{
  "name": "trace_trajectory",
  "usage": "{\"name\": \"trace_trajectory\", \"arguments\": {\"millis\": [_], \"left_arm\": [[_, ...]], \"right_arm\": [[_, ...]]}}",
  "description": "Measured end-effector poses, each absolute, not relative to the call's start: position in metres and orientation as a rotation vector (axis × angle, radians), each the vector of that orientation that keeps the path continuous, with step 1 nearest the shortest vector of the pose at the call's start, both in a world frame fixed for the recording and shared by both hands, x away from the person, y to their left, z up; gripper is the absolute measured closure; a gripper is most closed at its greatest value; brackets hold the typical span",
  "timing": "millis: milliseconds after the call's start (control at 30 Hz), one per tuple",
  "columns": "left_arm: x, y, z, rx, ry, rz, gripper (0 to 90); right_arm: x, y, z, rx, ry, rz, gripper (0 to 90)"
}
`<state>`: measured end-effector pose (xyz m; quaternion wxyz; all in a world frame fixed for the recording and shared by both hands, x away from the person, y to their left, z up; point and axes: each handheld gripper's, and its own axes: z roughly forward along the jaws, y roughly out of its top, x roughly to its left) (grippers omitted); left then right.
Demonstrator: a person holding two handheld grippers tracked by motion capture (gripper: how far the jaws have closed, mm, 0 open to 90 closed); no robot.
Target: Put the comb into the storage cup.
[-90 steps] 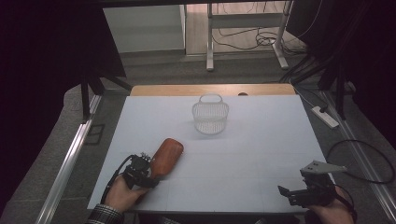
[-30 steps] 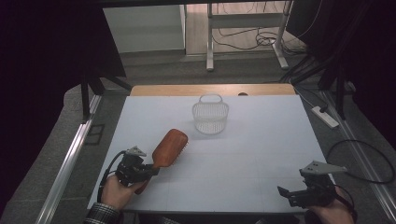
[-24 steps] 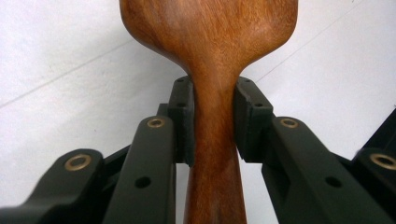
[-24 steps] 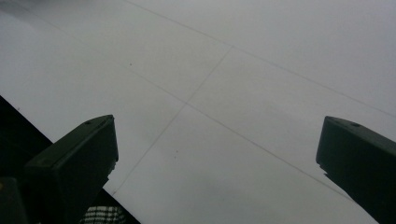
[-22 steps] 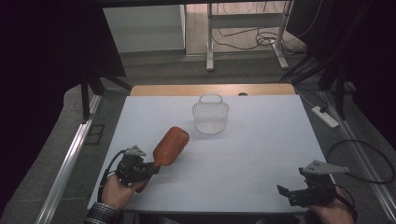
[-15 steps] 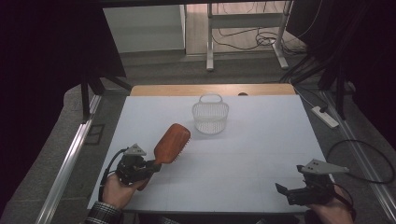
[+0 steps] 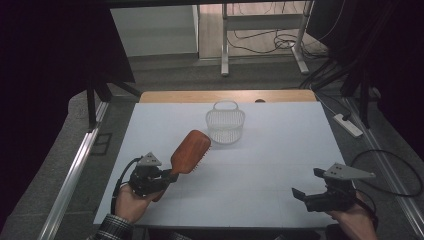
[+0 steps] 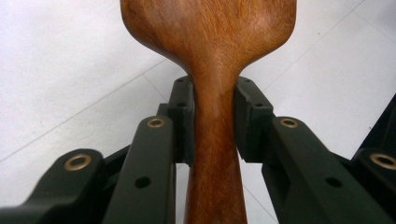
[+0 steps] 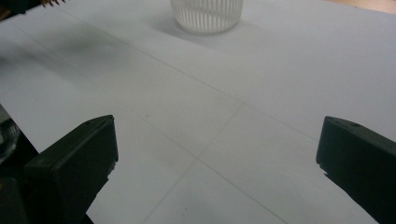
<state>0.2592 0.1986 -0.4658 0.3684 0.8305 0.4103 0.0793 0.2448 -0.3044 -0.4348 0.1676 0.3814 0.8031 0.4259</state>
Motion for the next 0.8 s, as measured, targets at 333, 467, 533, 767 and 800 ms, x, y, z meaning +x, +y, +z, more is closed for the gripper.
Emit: {"name": "trace_trajectory", "arguments": {"millis": [333, 467, 533, 767, 800], "left_arm": [[0.263, 0.193, -0.463, 2.111, 1.023, 0.202, 71.7], [0.265, 0.190, -0.462, 2.108, 1.012, 0.211, 71.7], [0.266, 0.188, -0.462, 2.105, 1.006, 0.215, 71.7], [0.266, 0.186, -0.461, 2.103, 0.998, 0.224, 71.7], [0.267, 0.185, -0.460, 2.102, 0.995, 0.221, 71.7]], "right_arm": [[0.257, -0.301, -0.427, 1.110, 2.279, 1.304, 0.0], [0.263, -0.296, -0.426, 1.116, 2.295, 1.351, 0.0], [0.267, -0.292, -0.425, 1.128, 2.317, 1.383, 0.0], [0.276, -0.275, -0.422, 1.119, 2.334, 1.431, 0.0], [0.277, -0.272, -0.421, 1.115, 2.336, 1.437, 0.0]]}}
